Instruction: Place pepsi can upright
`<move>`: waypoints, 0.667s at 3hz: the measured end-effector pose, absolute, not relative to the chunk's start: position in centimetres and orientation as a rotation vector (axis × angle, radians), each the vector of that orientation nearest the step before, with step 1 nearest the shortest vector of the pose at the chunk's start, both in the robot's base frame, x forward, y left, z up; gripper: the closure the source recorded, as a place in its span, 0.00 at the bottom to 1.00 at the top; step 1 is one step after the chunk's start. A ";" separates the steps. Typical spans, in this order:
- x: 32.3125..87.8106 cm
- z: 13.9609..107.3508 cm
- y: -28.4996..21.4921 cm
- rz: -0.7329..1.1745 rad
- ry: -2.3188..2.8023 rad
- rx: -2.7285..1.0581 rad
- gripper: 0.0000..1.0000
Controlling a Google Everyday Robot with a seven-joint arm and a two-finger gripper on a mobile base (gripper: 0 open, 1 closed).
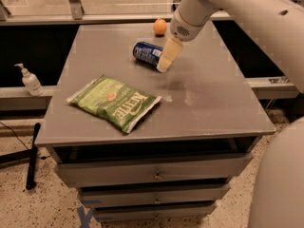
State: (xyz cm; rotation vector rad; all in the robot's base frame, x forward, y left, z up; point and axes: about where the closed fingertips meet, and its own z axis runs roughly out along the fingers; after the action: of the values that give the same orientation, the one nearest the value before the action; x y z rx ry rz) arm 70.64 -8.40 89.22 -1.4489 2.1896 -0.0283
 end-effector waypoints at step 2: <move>74.4 88.3 -2.5 0.082 2.225 -1.416 0.00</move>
Offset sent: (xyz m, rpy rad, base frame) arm 0.0523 0.0961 0.0006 0.1123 0.1000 -0.0087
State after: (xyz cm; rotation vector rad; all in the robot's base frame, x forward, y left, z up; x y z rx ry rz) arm 74.43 -2.54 88.35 -1.4163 2.2251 0.0822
